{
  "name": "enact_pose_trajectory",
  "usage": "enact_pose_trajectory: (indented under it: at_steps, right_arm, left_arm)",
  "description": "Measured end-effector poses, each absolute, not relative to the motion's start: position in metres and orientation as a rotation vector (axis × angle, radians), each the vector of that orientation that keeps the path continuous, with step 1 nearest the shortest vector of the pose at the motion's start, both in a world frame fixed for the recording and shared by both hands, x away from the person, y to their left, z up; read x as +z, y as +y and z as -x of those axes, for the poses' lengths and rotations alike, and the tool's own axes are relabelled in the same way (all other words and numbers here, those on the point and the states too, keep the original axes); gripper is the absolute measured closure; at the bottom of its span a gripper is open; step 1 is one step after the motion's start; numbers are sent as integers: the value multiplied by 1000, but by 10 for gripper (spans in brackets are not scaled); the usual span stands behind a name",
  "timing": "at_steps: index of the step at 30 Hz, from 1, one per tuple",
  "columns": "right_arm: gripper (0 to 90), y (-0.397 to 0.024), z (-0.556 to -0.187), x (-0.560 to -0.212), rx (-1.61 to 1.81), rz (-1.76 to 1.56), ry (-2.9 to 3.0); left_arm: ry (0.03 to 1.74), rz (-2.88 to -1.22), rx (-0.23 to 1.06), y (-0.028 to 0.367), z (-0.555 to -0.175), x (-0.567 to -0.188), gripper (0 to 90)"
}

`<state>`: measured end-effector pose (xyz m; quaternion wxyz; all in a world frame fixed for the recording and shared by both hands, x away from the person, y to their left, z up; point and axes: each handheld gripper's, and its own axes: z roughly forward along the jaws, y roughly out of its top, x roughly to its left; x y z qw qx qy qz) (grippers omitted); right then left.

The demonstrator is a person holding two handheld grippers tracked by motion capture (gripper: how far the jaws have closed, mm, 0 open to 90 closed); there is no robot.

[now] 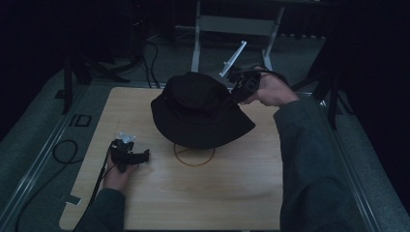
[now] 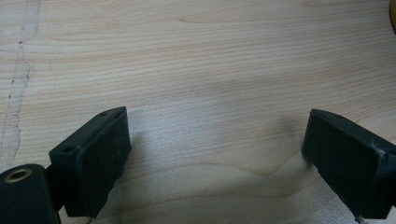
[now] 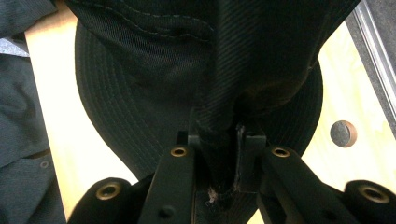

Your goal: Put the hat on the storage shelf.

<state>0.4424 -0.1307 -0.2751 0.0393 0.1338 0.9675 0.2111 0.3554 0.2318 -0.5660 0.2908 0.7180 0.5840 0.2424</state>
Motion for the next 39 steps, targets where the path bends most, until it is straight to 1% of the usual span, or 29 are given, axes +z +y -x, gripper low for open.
enact_pose_trajectory:
  at_steps: [3,11,14,16,21,23,27,30,32,33,39]
  right_arm:
    - [771,-128,-444,-278,641,-415,2969]
    - [608,-130,-449,-287,630,-469,2996]
    - [598,-129,-448,-287,644,-464,2992]
    - [567,-129,-448,-287,641,-473,2985]
    - [456,-130,-448,-287,623,-478,2972]
    - [388,-131,-448,-286,609,-488,2959]
    - [311,-131,-448,-286,601,-512,2931]
    - [280,-131,-447,-285,602,-512,2922]
    - [274,-131,-446,-284,626,-507,2918]
    - [254,-132,-446,-283,639,-506,2917]
    - [228,-136,-444,-280,649,-517,2922]
  left_arm:
    - [1557,-1916,646,232,-355,-566,82]
    - [1558,-1913,647,232,-355,-566,82]
    - [1558,-1913,648,232,-355,-566,82]
    - [1558,-1912,647,232,-355,-566,81]
    - [1558,-1913,647,232,-355,-566,82]
    - [1558,-1913,647,232,-355,-566,82]
    - [1558,-1913,647,232,-355,-566,82]
    - [1558,-1913,648,232,-355,-566,82]
    - [1558,-1913,647,232,-355,-566,82]
    - [1558,-1913,647,232,-355,-566,82]
    - [1558,-1913,647,232,-355,-566,82]
